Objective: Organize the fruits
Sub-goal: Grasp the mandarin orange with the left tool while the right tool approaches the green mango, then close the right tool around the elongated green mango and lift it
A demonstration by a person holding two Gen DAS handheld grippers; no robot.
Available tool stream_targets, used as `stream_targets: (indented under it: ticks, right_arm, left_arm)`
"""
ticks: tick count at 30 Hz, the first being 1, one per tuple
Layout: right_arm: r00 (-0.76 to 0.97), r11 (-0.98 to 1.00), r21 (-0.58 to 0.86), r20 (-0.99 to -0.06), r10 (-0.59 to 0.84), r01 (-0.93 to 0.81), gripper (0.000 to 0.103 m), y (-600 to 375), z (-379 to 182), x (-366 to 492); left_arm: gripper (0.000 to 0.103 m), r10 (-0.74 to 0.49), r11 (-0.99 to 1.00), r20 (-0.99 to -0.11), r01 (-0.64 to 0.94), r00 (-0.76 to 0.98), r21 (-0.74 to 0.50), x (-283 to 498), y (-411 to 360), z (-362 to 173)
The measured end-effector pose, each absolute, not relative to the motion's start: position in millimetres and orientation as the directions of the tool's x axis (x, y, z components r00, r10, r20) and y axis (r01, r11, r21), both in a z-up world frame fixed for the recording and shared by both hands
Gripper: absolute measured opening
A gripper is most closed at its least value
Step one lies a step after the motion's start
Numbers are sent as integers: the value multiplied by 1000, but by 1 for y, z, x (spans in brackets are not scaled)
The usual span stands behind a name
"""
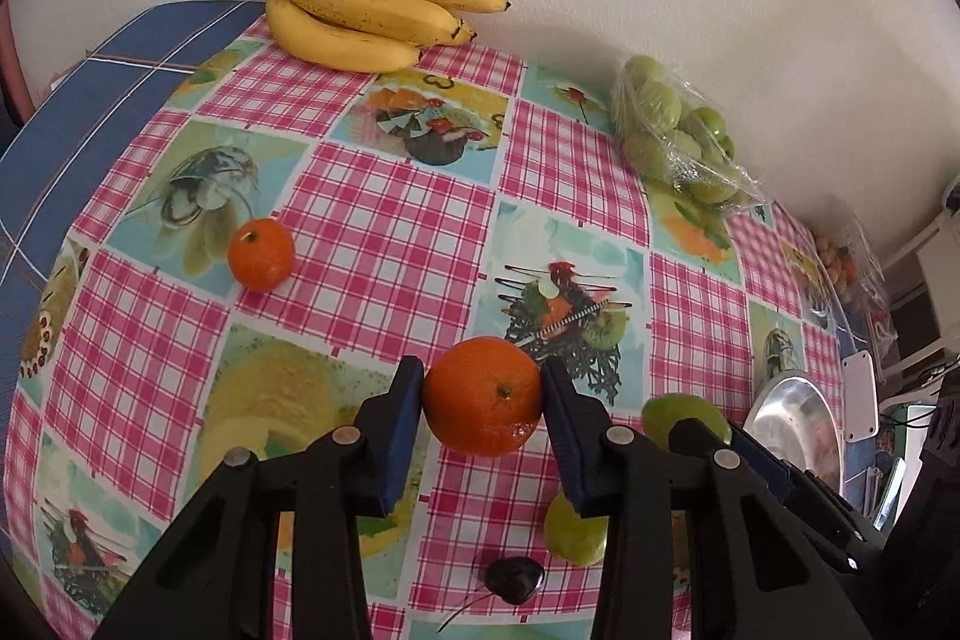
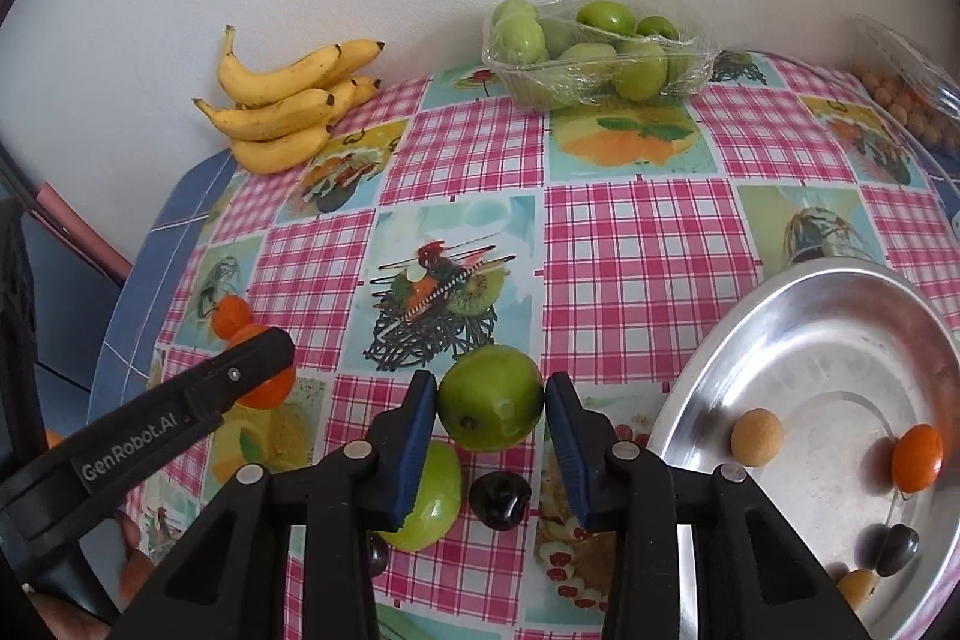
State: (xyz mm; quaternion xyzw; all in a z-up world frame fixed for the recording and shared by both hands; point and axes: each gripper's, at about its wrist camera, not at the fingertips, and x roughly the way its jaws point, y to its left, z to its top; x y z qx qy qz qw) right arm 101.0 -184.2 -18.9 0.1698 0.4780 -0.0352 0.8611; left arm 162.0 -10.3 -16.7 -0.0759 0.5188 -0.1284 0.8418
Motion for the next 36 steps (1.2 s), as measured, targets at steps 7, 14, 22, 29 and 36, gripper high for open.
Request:
stream_targets:
  ticks: [7, 14, 22, 29, 36]
  right_arm:
    - [542, 930, 276, -834, 106, 242, 35, -192, -24, 102]
    - [544, 934, 247, -836, 70, 259, 39, -198, -28, 105]
    - [533, 942, 215, -845, 47, 257, 52, -207, -23, 111]
    - [494, 945, 160, -870, -1, 284, 52, -210, -28, 111]
    - [490, 956, 140, -871, -5, 259, 53, -201, -26, 112]
  left_arm:
    - [41, -257, 966, -893, 83, 370, -244, 164, -1, -31]
    - [41, -233, 972, -914, 71, 333, -222, 164, -1, -40]
    - [41, -216, 976, -928, 63, 305, -207, 165, 0, -44]
    - [41, -212, 977, -931, 60, 299, -204, 165, 2, -43]
    - [42, -213, 977, -929, 62, 303, -204, 164, 0, -40]
